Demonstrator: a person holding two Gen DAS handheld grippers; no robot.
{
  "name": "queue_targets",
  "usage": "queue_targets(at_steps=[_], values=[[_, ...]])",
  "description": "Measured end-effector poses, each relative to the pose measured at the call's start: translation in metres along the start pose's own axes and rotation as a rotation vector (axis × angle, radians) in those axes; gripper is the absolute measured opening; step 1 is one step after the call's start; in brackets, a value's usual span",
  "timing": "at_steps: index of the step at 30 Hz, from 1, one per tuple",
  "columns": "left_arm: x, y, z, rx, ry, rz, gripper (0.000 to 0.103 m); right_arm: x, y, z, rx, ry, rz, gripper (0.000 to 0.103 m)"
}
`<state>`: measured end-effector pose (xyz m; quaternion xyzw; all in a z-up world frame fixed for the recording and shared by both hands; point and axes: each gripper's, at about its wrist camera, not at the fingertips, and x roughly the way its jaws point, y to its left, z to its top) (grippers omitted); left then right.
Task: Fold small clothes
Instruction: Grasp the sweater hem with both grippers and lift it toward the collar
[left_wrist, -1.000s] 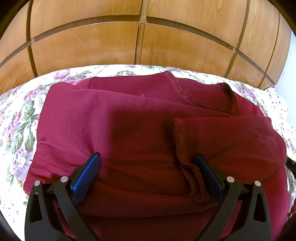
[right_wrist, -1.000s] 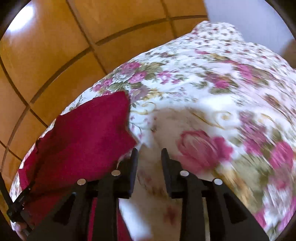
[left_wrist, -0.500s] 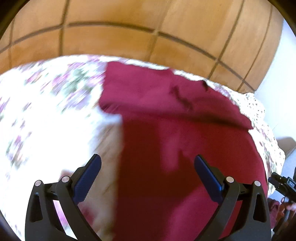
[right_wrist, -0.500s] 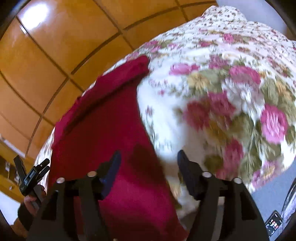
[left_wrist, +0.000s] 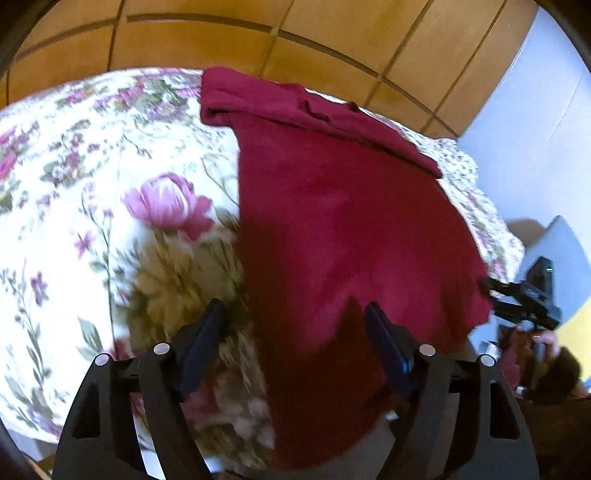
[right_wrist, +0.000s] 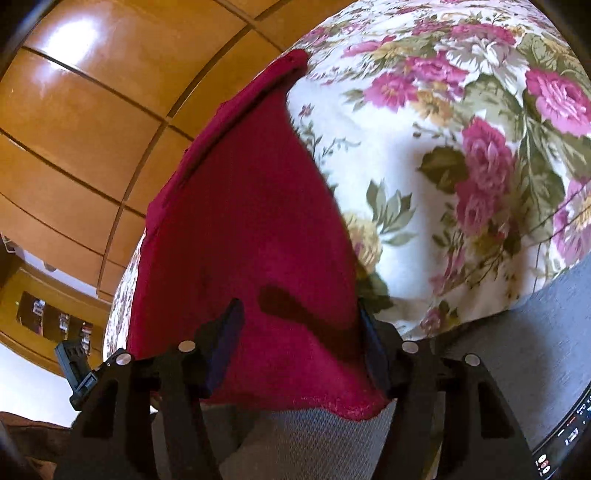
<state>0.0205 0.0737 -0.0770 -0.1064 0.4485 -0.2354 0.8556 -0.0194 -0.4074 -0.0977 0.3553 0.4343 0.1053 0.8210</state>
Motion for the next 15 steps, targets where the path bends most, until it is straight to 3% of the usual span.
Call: queue_targets(at_steps=[3, 6, 8, 9, 10, 11, 12, 14, 15], values=[[0.003, -0.002, -0.009, -0.018, 0.068, -0.08, 0.076, 0.002, -0.003, -0.003, 0.011, 0.007, 0.01, 0.055], [0.006, -0.005, -0.015, -0.014, 0.107, -0.101, 0.076, 0.004, -0.007, -0.008, 0.003, 0.023, 0.001, 0.052], [0.008, -0.002, -0.013, -0.032, 0.114, -0.11, 0.074, 0.005, -0.01, -0.012, 0.008, 0.04, 0.0, 0.043], [0.008, -0.001, -0.011, -0.036, 0.118, -0.099, 0.066, 0.007, -0.011, -0.014, 0.011, 0.049, 0.001, 0.039], [0.007, -0.002, -0.009, -0.037, 0.124, -0.092, 0.062, 0.008, -0.012, -0.017, 0.014, 0.062, 0.011, 0.028], [0.007, -0.001, -0.008, -0.039, 0.133, -0.069, 0.042, 0.009, -0.011, -0.019, 0.015, 0.073, 0.02, 0.014], [0.007, 0.002, -0.008, -0.045, 0.139, -0.047, 0.026, 0.01, -0.009, -0.02, 0.013, 0.084, 0.029, 0.009], [0.001, 0.012, -0.003, -0.102, 0.138, -0.074, 0.008, 0.005, -0.004, -0.022, 0.018, 0.082, 0.053, 0.009], [-0.003, 0.016, -0.003, -0.126, 0.127, -0.094, 0.007, 0.0, -0.002, -0.021, 0.034, 0.075, 0.084, 0.009]])
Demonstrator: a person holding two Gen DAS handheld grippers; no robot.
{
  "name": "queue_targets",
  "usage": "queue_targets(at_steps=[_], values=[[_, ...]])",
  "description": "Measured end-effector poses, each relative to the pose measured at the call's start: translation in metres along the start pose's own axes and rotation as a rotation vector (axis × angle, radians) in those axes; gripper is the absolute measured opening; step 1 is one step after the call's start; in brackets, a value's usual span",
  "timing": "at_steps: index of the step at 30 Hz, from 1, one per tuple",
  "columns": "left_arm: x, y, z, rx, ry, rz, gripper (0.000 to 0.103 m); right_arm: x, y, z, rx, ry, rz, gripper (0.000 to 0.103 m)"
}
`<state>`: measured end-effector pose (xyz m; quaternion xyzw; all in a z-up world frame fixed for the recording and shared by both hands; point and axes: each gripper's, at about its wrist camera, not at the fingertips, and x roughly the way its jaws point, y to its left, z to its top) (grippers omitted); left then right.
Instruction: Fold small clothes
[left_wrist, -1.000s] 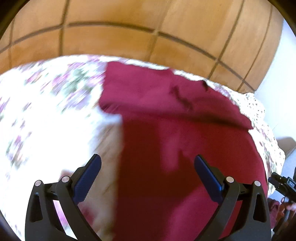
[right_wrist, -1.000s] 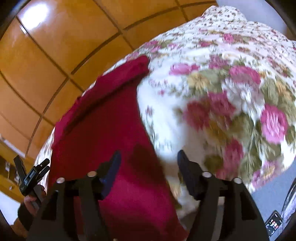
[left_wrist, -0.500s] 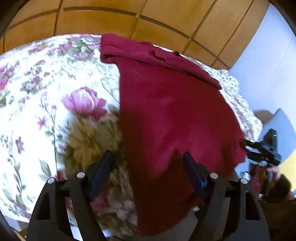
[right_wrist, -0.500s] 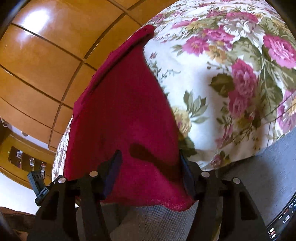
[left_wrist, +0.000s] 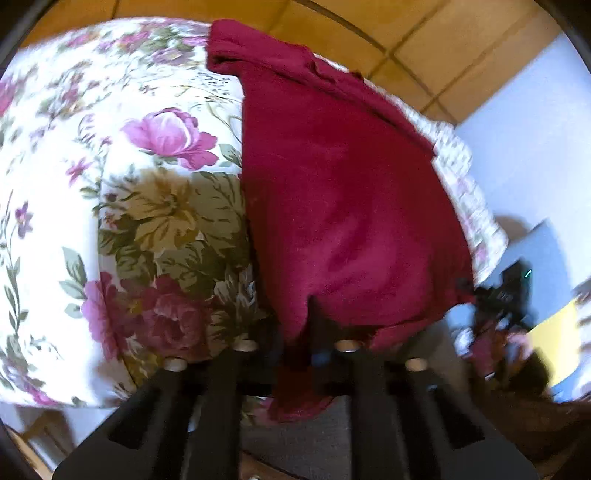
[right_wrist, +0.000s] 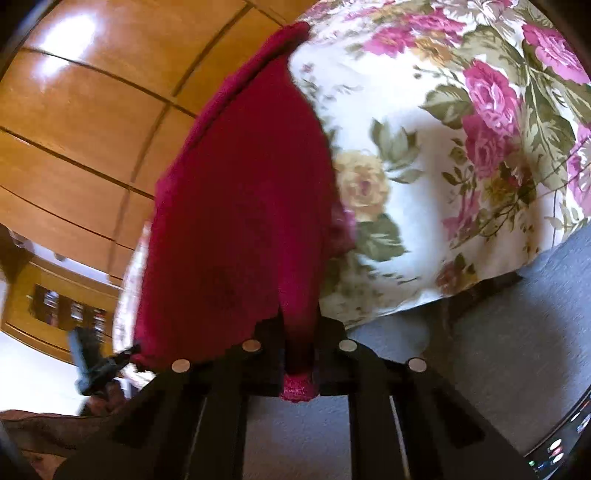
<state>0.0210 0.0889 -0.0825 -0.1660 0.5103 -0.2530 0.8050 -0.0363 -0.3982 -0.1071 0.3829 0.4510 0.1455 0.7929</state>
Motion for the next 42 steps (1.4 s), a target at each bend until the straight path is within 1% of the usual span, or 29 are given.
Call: queue_targets(at_steps=[1, 3, 5, 8, 10, 12, 13, 15, 16, 17, 18, 20, 23, 25, 26, 29, 31, 33, 35, 37, 39, 40, 42], values=[[-0.006, 0.0, 0.0, -0.011, -0.018, -0.012, 0.007, -0.009, 0.004, 0.001, 0.015, -0.02, 0.047, 0.008], [-0.017, -0.008, 0.001, 0.008, -0.053, -0.031, 0.006, -0.023, 0.013, 0.0, 0.016, -0.06, 0.109, 0.008], [-0.033, -0.022, 0.0, 0.049, -0.088, -0.083, 0.005, -0.042, 0.026, -0.002, -0.002, -0.109, 0.179, 0.008], [-0.056, -0.039, 0.001, 0.095, -0.139, -0.149, 0.005, -0.066, 0.045, -0.006, -0.029, -0.155, 0.249, 0.008], [-0.078, -0.045, 0.003, 0.098, -0.169, -0.244, 0.005, -0.082, 0.058, -0.013, -0.051, -0.178, 0.313, 0.008], [-0.097, -0.051, 0.001, 0.11, -0.192, -0.306, 0.005, -0.097, 0.068, -0.021, -0.082, -0.199, 0.379, 0.008], [-0.107, -0.052, -0.002, 0.113, -0.199, -0.328, 0.005, -0.107, 0.073, -0.029, -0.101, -0.211, 0.431, 0.008], [-0.127, -0.047, -0.004, 0.084, -0.195, -0.4, 0.005, -0.12, 0.076, -0.041, -0.115, -0.221, 0.498, 0.008], [-0.135, -0.041, -0.006, 0.046, -0.189, -0.453, 0.005, -0.128, 0.076, -0.052, -0.123, -0.226, 0.533, 0.008], [-0.141, -0.035, -0.009, 0.018, -0.186, -0.491, 0.005, -0.134, 0.076, -0.06, -0.13, -0.228, 0.559, 0.008], [-0.149, -0.027, -0.012, -0.025, -0.18, -0.551, 0.005, -0.137, 0.08, -0.067, -0.135, -0.23, 0.578, 0.008], [-0.157, -0.017, -0.018, -0.077, -0.181, -0.618, 0.005, -0.145, 0.079, -0.082, -0.14, -0.24, 0.591, 0.008], [-0.157, -0.009, -0.02, -0.125, -0.177, -0.633, 0.005, -0.146, 0.069, -0.083, -0.099, -0.259, 0.59, 0.008], [-0.15, -0.003, -0.01, -0.15, -0.165, -0.644, 0.005, -0.143, 0.061, -0.067, -0.059, -0.272, 0.614, 0.008], [-0.143, -0.003, 0.0, -0.154, -0.158, -0.647, 0.005, -0.14, 0.061, -0.059, -0.045, -0.276, 0.616, 0.009], [-0.132, -0.005, 0.03, -0.147, -0.153, -0.642, 0.005, -0.121, 0.063, -0.016, 0.004, -0.274, 0.604, 0.009], [-0.123, -0.007, 0.053, -0.126, -0.163, -0.63, 0.005, -0.109, 0.064, 0.017, 0.046, -0.272, 0.597, 0.009], [-0.111, 0.001, 0.077, -0.129, -0.171, -0.611, 0.005, -0.096, 0.065, 0.046, 0.074, -0.273, 0.59, 0.009], [-0.096, 0.01, 0.099, -0.161, -0.173, -0.595, 0.005, -0.081, 0.066, 0.076, 0.099, -0.269, 0.578, 0.01], [-0.077, 0.023, 0.125, -0.198, -0.171, -0.561, 0.005, -0.061, 0.066, 0.105, 0.117, -0.255, 0.538, 0.011], [-0.054, 0.035, 0.146, -0.246, -0.15, -0.515, 0.005, -0.037, 0.061, 0.13, 0.145, -0.233, 0.507, 0.011], [-0.044, 0.039, 0.155, -0.263, -0.139, -0.506, 0.005, -0.025, 0.058, 0.141, 0.159, -0.223, 0.481, 0.012], [-0.022, 0.049, 0.17, -0.304, -0.13, -0.449, 0.005, 0.005, 0.048, 0.163, 0.199, -0.208, 0.435, 0.012]])
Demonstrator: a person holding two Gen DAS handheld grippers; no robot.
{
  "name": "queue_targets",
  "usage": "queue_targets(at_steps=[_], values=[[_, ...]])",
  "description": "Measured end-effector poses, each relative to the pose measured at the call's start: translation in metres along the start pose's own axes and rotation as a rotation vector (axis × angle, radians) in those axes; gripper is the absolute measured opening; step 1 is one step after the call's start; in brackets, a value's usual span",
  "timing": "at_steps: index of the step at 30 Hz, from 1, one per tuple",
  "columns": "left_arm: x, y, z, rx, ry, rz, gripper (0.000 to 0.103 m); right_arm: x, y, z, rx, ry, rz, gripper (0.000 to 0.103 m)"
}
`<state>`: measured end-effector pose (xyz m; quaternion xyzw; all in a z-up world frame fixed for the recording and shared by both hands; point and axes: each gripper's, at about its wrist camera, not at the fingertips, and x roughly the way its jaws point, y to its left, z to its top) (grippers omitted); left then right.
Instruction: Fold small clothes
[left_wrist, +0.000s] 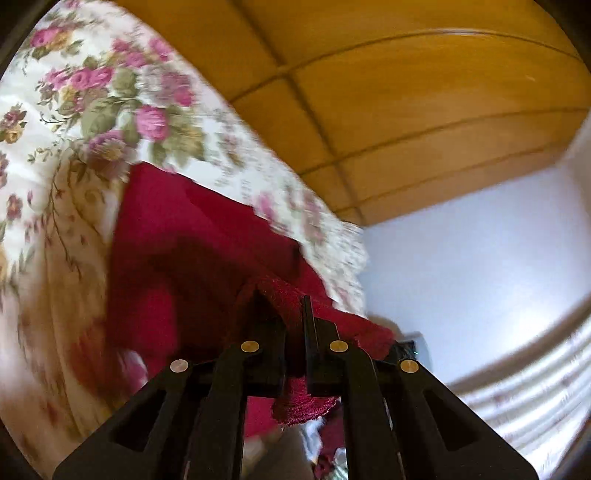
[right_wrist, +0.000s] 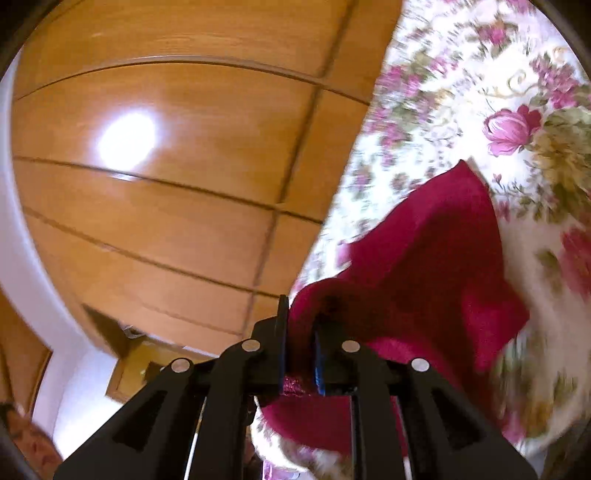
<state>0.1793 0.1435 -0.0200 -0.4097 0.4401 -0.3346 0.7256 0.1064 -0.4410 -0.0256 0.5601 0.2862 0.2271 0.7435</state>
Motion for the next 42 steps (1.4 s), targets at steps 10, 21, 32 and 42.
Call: queue_targets(at_steps=[10, 21, 32, 42], values=[[0.025, -0.015, -0.002, 0.172, -0.307, 0.417, 0.068, 0.039, 0.014, -0.02, -0.305, -0.173, -0.421, 0.061], [0.131, -0.046, -0.002, 0.42, -0.112, 0.607, 0.068, 0.145, 0.023, -0.032, -0.791, 0.147, -0.854, 0.025], [0.163, -0.008, 0.01, 0.502, -0.119, 0.75, 0.075, 0.146, -0.016, -0.003, -0.724, 0.003, -0.839, 0.021], [0.128, -0.03, -0.012, 0.458, -0.226, 0.674, 0.084, 0.104, 0.038, -0.061, -0.865, -0.227, -0.825, 0.053]])
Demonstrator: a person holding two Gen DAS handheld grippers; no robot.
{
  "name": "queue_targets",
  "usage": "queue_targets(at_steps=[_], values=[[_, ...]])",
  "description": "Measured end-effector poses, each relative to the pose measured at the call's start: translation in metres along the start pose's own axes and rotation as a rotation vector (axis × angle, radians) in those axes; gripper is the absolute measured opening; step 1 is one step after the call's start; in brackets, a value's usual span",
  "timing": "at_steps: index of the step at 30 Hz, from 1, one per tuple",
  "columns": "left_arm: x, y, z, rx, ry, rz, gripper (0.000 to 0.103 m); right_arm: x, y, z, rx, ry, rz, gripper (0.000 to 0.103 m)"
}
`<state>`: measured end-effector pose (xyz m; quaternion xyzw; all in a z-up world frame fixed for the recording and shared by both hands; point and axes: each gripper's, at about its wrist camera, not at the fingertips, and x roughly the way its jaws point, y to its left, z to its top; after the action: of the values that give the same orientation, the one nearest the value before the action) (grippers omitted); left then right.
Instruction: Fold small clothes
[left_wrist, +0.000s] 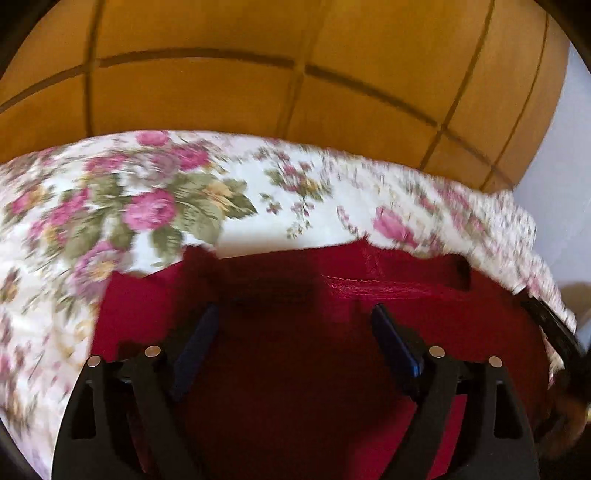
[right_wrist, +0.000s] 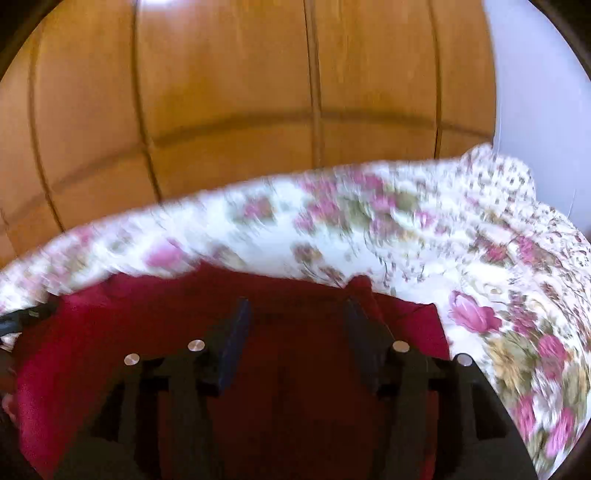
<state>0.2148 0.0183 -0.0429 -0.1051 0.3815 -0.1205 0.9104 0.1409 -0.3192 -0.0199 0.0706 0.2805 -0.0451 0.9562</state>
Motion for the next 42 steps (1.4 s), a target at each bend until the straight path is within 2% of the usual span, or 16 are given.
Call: queue_targets(at_steps=[3, 5, 8, 11, 13, 16, 19, 22, 26, 27, 29, 32, 37, 39, 40, 42], values=[[-0.036, 0.009, -0.02, -0.084, -0.09, 0.012, 0.088, -0.049, 0.012, -0.016, 0.037, -0.075, 0.015, 0.06], [-0.048, 0.014, -0.035, -0.108, -0.1, 0.018, 0.088, -0.072, 0.017, -0.037, 0.088, -0.099, 0.042, 0.061], [-0.06, 0.018, -0.057, -0.061, -0.08, 0.065, 0.088, -0.081, 0.016, -0.072, 0.162, -0.057, 0.076, 0.061], [-0.07, 0.026, -0.07, -0.014, -0.067, 0.094, 0.088, -0.074, 0.006, -0.101, 0.214, 0.026, 0.034, 0.058], [-0.08, 0.032, -0.076, -0.008, -0.079, 0.097, 0.088, -0.077, -0.003, -0.113, 0.253, 0.006, 0.034, 0.056], [-0.089, 0.042, -0.078, -0.031, -0.093, 0.127, 0.088, -0.078, 0.003, -0.113, 0.23, 0.003, 0.021, 0.057], [-0.093, 0.06, -0.078, -0.131, -0.089, 0.119, 0.088, -0.076, 0.005, -0.117, 0.222, 0.004, 0.028, 0.059], [-0.088, 0.076, -0.078, -0.222, -0.056, 0.095, 0.088, -0.076, 0.001, -0.12, 0.241, -0.003, 0.047, 0.06], [-0.071, 0.084, -0.077, -0.253, 0.007, 0.058, 0.094, -0.082, 0.003, -0.119, 0.231, -0.007, 0.032, 0.059], [-0.069, 0.084, -0.076, -0.243, 0.011, 0.056, 0.096, -0.086, 0.005, -0.118, 0.227, -0.013, 0.032, 0.058], [-0.067, 0.082, -0.073, -0.214, 0.024, 0.058, 0.096, -0.092, 0.01, -0.114, 0.231, -0.021, 0.078, 0.034], [-0.065, 0.086, -0.071, -0.22, 0.028, 0.042, 0.096, -0.098, 0.032, -0.107, 0.196, 0.0, 0.154, 0.024], [-0.06, 0.093, -0.066, -0.25, 0.024, 0.031, 0.098, -0.096, 0.071, -0.087, 0.109, 0.035, 0.253, 0.02], [-0.057, 0.093, -0.066, -0.253, 0.022, 0.034, 0.099, -0.081, 0.076, -0.085, 0.114, 0.101, 0.276, 0.02], [-0.056, 0.091, -0.066, -0.246, 0.021, 0.039, 0.099, -0.066, 0.078, -0.088, 0.125, 0.173, 0.28, 0.02], [-0.056, 0.089, -0.066, -0.23, 0.024, 0.045, 0.099, -0.046, 0.079, -0.096, 0.105, 0.257, 0.257, 0.018]])
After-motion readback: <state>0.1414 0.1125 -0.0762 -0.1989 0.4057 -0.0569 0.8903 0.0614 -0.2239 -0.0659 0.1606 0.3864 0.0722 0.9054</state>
